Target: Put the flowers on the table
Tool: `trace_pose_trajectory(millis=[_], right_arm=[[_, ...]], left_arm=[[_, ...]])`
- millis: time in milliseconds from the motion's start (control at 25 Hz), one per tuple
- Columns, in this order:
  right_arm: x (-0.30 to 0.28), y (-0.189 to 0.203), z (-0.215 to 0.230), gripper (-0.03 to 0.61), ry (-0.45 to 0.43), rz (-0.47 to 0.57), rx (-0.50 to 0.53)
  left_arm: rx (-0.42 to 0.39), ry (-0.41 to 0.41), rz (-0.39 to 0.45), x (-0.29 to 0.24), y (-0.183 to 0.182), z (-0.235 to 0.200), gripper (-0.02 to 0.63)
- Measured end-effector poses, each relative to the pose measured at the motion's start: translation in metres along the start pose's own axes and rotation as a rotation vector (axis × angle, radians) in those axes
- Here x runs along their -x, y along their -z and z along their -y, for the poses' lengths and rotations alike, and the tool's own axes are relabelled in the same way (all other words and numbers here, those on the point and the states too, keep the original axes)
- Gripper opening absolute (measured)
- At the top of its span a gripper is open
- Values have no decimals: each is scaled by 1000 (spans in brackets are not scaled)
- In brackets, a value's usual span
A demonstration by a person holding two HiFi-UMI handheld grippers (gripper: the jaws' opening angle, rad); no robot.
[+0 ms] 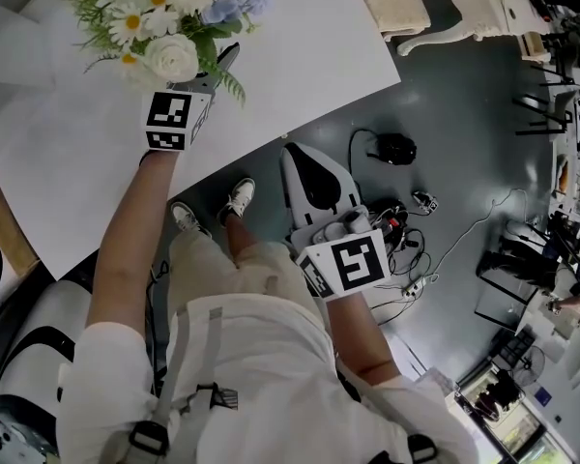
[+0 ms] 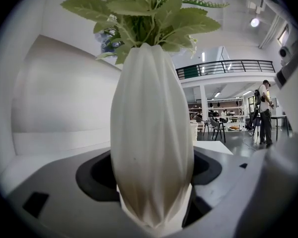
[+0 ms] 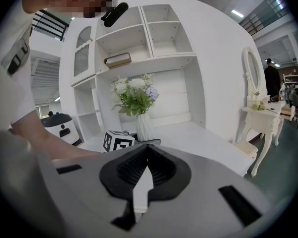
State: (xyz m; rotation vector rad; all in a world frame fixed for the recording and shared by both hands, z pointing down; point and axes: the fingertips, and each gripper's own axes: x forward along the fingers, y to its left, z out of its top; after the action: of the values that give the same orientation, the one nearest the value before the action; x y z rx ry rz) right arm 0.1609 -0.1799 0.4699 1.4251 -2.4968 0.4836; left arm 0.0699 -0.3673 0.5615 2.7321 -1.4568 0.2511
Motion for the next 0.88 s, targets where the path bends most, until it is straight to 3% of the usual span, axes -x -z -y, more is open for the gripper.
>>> trace_pose_trajectory(millis=[680,880], right_arm=[[10,5,4,9,16,5,-12],[15,5,6,9,24,11,-15]], left_arm=[[0,-19,-12,2,8,-1,385],[10,-43,-18,8,13,0,457]])
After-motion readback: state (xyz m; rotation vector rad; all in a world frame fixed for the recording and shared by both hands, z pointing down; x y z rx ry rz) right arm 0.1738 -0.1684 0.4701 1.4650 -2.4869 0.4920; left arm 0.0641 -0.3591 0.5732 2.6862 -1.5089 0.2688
